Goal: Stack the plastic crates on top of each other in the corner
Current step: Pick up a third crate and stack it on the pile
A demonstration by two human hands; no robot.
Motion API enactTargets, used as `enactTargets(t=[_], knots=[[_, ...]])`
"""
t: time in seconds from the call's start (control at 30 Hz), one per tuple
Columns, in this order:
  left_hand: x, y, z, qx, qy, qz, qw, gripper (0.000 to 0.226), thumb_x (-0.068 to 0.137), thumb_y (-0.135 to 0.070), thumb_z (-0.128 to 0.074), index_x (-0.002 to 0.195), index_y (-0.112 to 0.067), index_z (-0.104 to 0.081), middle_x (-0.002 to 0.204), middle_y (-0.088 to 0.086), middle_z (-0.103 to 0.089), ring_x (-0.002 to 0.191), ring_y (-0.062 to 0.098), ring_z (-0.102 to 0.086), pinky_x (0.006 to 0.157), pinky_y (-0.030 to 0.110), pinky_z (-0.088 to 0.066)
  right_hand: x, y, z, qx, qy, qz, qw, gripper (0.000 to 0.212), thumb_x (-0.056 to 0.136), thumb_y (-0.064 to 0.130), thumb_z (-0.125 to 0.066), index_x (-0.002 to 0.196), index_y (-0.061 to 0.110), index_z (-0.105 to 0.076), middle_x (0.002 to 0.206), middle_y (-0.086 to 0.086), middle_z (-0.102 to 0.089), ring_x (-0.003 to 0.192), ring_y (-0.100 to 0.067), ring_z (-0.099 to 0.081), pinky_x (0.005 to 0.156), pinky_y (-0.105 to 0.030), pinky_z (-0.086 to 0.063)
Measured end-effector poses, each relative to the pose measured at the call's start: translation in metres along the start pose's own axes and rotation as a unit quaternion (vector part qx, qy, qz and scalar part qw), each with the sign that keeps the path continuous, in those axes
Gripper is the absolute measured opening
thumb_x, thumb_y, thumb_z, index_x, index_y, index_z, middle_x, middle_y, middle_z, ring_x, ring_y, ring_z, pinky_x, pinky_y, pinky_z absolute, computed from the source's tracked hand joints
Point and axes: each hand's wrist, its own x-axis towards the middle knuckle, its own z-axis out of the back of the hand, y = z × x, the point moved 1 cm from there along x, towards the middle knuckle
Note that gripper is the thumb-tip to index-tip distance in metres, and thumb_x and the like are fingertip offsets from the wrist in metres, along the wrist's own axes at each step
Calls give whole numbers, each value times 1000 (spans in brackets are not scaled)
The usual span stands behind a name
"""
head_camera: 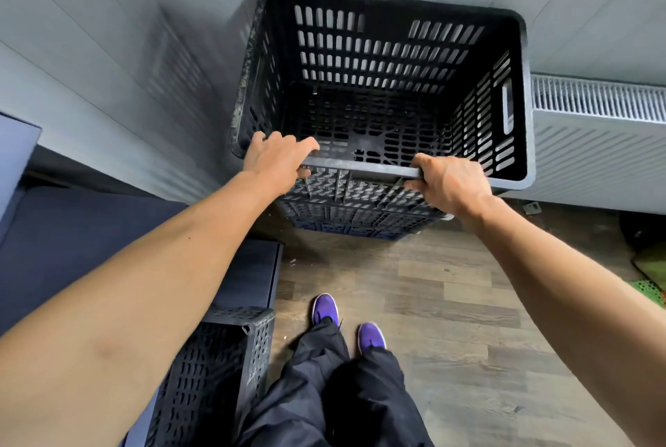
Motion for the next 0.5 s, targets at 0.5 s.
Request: enactTargets(t=[0.5], knots=[[-109, -77, 5, -125, -61, 88, 986, 65, 98, -24, -55, 153, -19, -22, 158, 9, -21, 148, 27, -12, 115, 49, -23, -67, 0, 13, 39, -51, 56, 996, 51, 89, 30, -58, 133, 10, -43, 124, -16, -55, 111, -38, -51, 91, -46, -47]])
